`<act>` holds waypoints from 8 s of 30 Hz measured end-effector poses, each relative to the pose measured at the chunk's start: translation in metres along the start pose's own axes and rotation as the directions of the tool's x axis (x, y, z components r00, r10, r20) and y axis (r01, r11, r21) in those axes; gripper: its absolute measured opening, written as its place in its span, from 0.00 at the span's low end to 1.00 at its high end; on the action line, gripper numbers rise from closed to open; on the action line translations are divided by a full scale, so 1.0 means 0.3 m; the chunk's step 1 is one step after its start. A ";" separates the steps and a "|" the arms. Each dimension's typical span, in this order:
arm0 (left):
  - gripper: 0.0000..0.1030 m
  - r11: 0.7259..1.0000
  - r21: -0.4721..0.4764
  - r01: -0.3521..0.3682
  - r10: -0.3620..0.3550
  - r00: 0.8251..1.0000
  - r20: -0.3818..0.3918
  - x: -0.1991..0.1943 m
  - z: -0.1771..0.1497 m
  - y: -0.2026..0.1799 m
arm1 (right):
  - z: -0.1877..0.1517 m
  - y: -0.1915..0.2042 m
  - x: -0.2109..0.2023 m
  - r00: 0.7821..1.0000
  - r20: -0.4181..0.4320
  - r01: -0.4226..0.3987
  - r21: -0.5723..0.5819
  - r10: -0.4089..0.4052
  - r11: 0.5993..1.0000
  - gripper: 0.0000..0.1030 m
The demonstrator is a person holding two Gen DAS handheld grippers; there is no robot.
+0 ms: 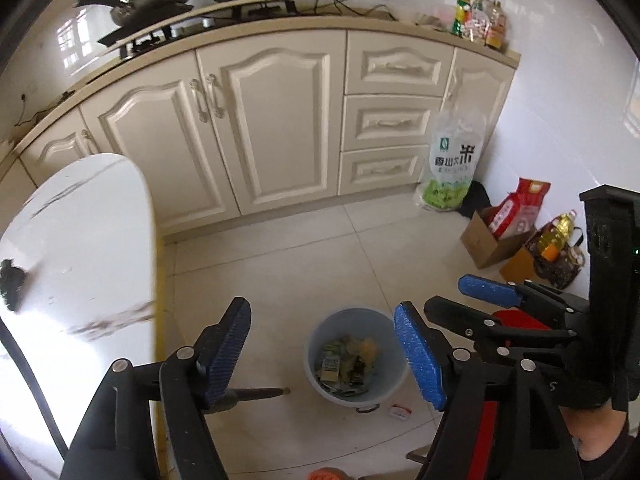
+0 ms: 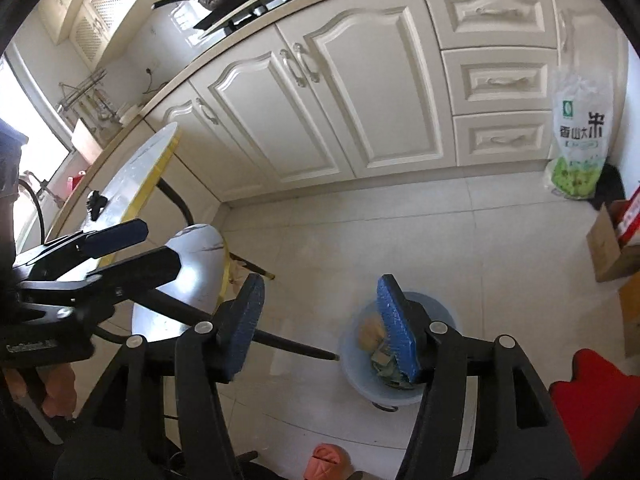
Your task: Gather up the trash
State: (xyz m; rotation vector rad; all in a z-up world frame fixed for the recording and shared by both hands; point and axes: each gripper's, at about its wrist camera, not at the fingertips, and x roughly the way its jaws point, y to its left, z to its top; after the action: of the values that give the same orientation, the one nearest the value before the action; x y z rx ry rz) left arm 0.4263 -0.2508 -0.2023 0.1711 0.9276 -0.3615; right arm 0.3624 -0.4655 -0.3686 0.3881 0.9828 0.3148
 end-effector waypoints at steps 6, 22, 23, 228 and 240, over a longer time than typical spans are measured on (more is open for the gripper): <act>0.71 1.000 -0.019 -0.009 0.011 0.996 0.084 -0.243 -0.073 0.107 | 0.032 0.176 -0.136 0.997 0.077 0.025 -0.070 -0.020 0.997 0.75; 0.84 0.944 -0.160 -0.288 0.318 0.924 0.213 -0.673 -0.288 0.618 | 0.111 0.837 -0.145 0.987 0.105 -0.085 -0.300 0.122 0.950 0.90; 0.84 0.940 -0.179 -0.290 0.322 0.927 0.194 -0.665 -0.295 0.658 | 0.116 0.870 -0.117 0.988 0.092 -0.092 -0.309 0.126 0.947 0.91; 0.79 0.989 0.119 0.091 -0.065 0.977 -0.201 0.831 -0.560 0.143 | -0.475 -0.138 0.335 0.905 0.016 0.422 0.113 -0.426 0.900 1.00; 0.91 0.990 0.138 0.032 -0.050 0.991 0.122 0.028 -0.539 0.032 | -0.352 0.131 -0.235 0.857 0.267 0.439 0.066 -0.440 0.896 1.00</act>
State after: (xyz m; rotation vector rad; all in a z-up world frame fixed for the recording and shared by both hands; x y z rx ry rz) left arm 0.3133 -0.1959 -0.3048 0.2520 0.7837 -0.4691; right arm 0.2327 -0.4422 -0.3510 0.1911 0.7685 -0.1569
